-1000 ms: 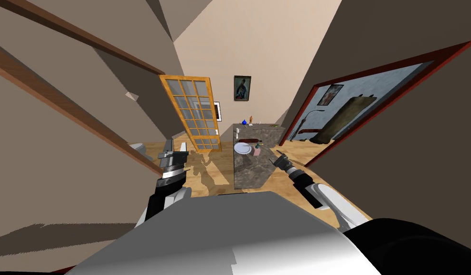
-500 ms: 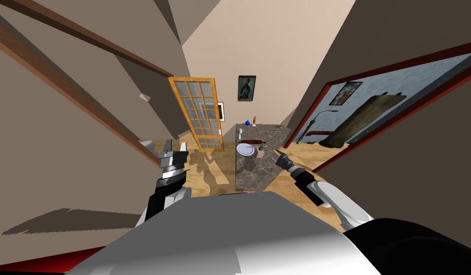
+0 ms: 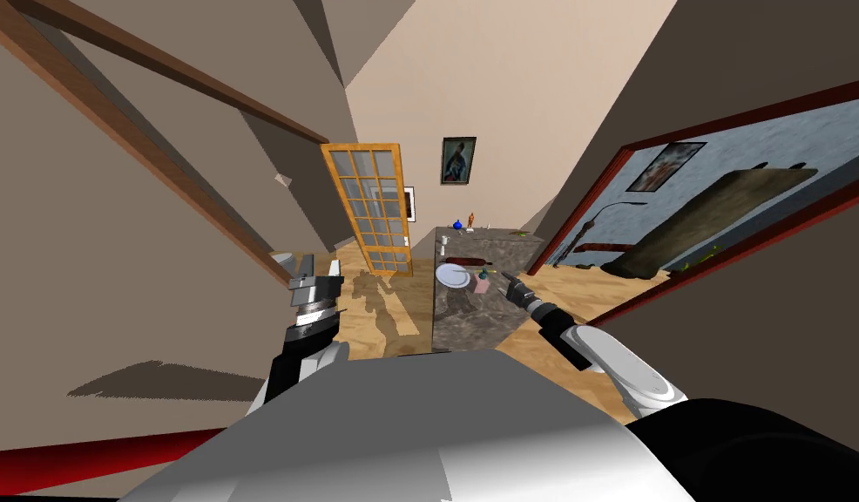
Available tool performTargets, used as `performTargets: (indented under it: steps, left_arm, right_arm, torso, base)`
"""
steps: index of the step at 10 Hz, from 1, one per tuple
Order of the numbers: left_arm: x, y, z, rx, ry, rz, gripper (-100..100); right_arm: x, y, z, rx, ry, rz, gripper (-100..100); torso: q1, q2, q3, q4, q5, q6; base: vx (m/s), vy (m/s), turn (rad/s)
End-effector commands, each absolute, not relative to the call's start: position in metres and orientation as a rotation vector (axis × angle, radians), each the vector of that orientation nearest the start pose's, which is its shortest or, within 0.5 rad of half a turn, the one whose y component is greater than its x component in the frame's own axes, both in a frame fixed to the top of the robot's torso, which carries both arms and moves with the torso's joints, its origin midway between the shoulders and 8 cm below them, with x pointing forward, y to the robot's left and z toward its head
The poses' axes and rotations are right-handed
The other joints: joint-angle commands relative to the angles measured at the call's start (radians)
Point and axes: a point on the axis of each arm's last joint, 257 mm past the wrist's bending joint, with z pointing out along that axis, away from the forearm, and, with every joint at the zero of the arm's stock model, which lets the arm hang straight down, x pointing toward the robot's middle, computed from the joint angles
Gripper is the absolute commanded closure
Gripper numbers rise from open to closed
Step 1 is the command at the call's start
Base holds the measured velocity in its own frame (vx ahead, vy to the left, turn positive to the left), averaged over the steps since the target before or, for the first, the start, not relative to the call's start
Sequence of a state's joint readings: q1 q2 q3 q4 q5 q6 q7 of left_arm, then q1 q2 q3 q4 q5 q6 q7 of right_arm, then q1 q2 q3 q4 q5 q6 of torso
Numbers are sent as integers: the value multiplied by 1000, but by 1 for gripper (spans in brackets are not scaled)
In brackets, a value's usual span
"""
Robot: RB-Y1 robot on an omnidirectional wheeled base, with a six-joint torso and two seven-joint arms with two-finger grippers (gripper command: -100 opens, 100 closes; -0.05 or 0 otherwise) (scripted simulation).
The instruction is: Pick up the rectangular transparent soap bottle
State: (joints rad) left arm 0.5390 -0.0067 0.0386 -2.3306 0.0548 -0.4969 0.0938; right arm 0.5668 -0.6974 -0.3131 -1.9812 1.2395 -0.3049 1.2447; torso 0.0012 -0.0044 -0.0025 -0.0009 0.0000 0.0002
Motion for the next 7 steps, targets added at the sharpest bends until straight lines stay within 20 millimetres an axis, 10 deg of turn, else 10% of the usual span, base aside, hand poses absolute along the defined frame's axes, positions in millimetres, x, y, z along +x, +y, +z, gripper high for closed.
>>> performTargets:
  steps: [1,4,5,6,7]
  left_arm:
    - [328,301,35,-712,535,-1374,0]
    - [328,301,35,-712,535,-1374,0]
    - [328,301,35,-712,535,-1374,0]
    - [328,301,35,-712,535,-1374,0]
    - [328,301,35,-712,535,-1374,0]
  right_arm:
    - [390,-426,-170,-1528,1117,-1163,-100]
    - [393,-428,-170,-1570,1087,-1195,-100]
    - [393,-428,-170,-1575,1083,-1198,0]
    - [393,-428,-170,-1574,1083,-1198,-100]
    - [393,-428,-170,-1574,1083,-1198,100]
  torso:
    - [0,0,0,0,0,0]
    - [0,1,0,0,0,0]
    - [0,3,2,1,0,1]
    - [0,4,2,1,0,1]
    - [0,4,2,1,0,1]
  base:
    - [43,8,92]
    - [32,4,78]
    - [0,0,0]
    - [0,0,0]
    - [0,0,0]
